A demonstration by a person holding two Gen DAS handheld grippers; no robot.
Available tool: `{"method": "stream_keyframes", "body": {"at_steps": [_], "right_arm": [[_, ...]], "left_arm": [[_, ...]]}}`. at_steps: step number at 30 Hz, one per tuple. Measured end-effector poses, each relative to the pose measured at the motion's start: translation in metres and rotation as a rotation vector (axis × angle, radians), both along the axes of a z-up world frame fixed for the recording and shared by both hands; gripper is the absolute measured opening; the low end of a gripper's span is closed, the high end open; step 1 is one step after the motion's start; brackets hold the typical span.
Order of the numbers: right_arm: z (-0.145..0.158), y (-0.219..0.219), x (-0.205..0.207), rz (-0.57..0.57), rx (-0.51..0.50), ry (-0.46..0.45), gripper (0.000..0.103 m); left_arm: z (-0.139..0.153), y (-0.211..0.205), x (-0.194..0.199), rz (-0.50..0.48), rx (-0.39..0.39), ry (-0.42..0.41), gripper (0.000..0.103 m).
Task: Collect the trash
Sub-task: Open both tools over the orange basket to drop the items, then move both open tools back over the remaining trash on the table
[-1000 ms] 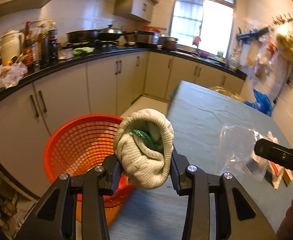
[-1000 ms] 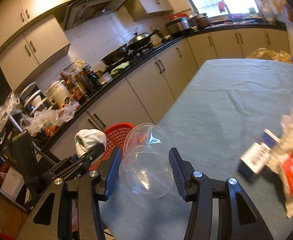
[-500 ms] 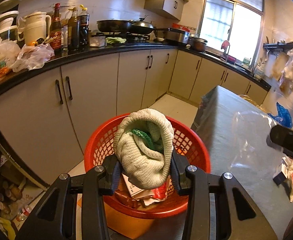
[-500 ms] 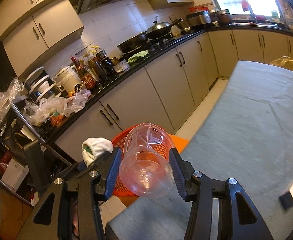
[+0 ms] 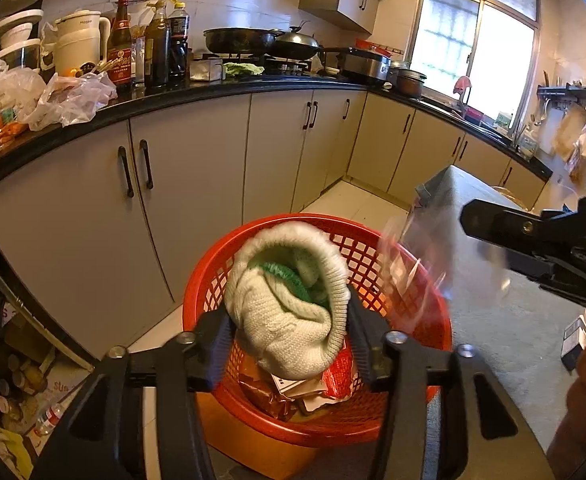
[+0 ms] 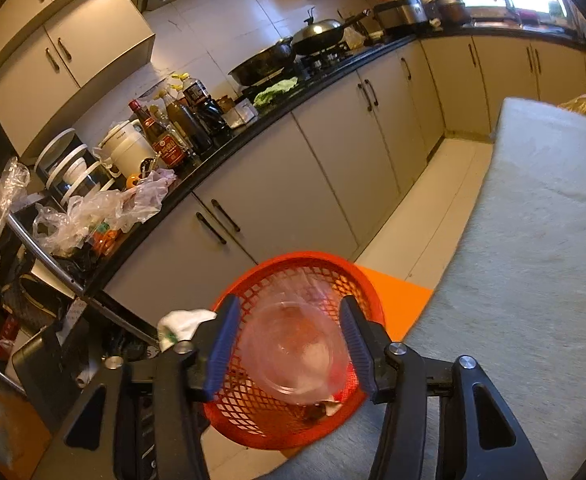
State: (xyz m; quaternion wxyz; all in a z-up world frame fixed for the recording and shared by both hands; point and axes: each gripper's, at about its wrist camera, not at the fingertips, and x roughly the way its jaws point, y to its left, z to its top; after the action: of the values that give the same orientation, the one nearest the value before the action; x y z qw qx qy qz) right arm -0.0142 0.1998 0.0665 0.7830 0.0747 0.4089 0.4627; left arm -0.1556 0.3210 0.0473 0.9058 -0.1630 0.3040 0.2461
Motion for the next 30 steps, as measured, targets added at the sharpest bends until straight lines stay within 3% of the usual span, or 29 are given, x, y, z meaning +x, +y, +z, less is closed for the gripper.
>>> {"method": "stream_keyframes", "body": {"at_steps": [6, 17, 30], "right_arm": [[0.003, -0.012, -0.002, -0.012, 0.022, -0.011, 0.069], [0.011, -0.095, -0.027, -0.106, 0.016, -0.084, 0.069], [0.009, -0.21, -0.05, -0.27, 0.045, -0.138, 0.07]], "left_arm": [[0.004, -0.002, -0.004, -0.003, 0.014, -0.018, 0.062], [0.02, -0.04, -0.002, -0.081, 0.059, -0.05, 0.07], [0.018, -0.14, 0.031, -0.287, 0.113, 0.001, 0.071]]}}
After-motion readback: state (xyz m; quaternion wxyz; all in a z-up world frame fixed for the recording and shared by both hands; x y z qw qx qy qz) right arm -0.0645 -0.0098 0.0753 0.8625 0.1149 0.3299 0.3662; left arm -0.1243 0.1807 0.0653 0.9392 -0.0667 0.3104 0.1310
